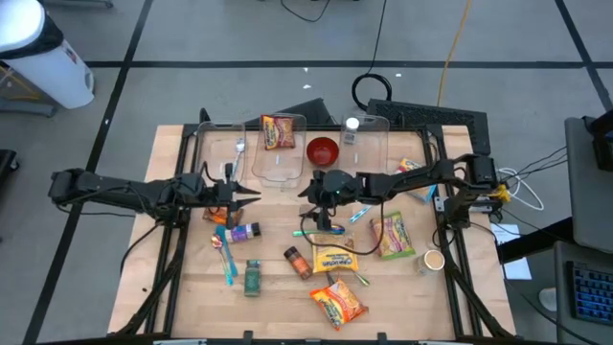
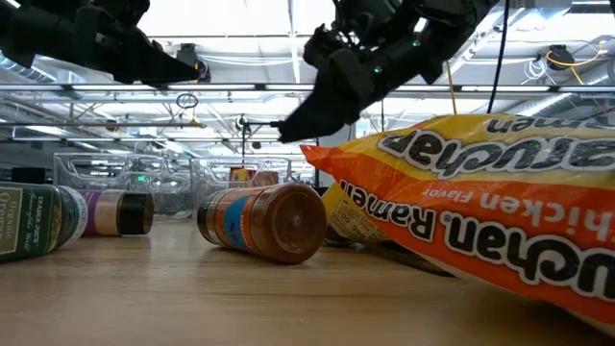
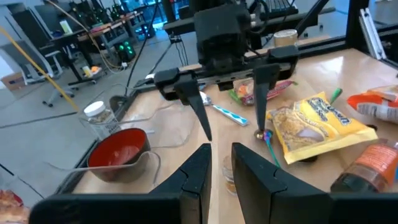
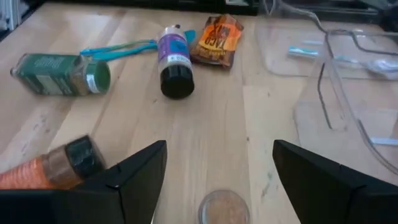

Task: Pick & Place Food Item
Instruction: Put the brown seasoning bottle into the right transparent bin

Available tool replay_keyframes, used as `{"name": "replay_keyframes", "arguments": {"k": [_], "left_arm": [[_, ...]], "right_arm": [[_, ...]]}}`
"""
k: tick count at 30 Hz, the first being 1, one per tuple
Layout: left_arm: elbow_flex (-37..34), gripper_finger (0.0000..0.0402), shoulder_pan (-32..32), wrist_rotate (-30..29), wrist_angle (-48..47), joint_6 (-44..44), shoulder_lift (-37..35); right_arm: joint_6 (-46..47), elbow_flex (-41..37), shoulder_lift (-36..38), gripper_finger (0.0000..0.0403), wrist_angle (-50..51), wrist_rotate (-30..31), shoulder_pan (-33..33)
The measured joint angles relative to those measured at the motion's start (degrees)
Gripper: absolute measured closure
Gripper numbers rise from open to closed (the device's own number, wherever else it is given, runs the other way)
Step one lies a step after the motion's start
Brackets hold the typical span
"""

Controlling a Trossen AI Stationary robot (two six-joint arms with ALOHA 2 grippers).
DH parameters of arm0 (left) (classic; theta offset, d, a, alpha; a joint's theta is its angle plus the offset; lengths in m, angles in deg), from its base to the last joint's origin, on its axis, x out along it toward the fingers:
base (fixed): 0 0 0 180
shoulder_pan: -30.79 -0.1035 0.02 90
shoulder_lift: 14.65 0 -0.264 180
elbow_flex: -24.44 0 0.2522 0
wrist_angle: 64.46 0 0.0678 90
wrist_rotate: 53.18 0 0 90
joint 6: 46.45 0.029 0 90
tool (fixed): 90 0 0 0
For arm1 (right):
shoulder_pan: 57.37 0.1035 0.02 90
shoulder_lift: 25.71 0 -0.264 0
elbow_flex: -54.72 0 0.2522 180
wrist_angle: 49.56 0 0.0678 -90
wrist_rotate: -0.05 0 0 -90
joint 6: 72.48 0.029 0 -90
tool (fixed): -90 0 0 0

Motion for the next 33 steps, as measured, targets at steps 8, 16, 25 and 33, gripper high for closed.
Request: {"name": "replay_keyframes", "arguments": {"k": [8,16,25,33], "left_arm": [[0.00,0.0330,-1.20,-0.01,1.31,0.96,1.03],[0.00,0.0330,-3.00,0.32,1.23,0.83,1.05],[0.00,0.0330,-3.32,0.54,1.19,0.24,1.04],[0.00,0.0330,-3.32,0.56,1.14,0.01,1.04]], "right_arm": [[2.22,-0.17,-4.82,0.0123,-2.66,0.01,0.00],[4.02,-0.11,-8.45,0.0124,-3.66,0.30,-0.04],[3.88,-0.18,-8.68,0.0124,-2.84,3.49,-0.07],[3.79,-0.16,-8.65,0.0124,-0.03,3.43,-0.07]]}}
